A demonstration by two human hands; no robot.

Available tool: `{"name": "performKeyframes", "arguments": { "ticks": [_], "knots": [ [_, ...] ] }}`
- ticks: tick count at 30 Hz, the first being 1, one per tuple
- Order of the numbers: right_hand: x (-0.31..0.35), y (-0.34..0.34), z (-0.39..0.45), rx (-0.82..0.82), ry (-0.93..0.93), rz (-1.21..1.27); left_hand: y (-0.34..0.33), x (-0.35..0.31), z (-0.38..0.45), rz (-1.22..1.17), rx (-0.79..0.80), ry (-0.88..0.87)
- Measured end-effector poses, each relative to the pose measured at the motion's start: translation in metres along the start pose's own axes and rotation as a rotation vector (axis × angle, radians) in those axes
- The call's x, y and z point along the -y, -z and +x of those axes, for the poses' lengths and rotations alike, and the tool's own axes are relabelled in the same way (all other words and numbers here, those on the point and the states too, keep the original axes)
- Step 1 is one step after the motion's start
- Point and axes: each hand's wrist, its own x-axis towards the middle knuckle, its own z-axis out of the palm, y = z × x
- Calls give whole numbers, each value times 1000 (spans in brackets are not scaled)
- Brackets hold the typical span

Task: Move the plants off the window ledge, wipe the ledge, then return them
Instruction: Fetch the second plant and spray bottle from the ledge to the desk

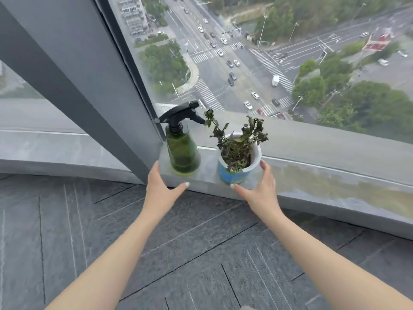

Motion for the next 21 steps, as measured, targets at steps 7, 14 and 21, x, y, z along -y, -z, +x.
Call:
{"name": "performKeyframes", "arguments": {
  "ticks": [7, 14, 21],
  "knots": [
    [-31, -51, 41, -134, 179, 271, -39, 19, 76, -142, -77, -242],
    [-31, -64, 48, -219, 132, 297, -47, 16, 84, -178, -180, -241],
    [-26, -61, 48, -207, 130, 298, -44, 8, 91, -77, -208, -277]
  ]
}}
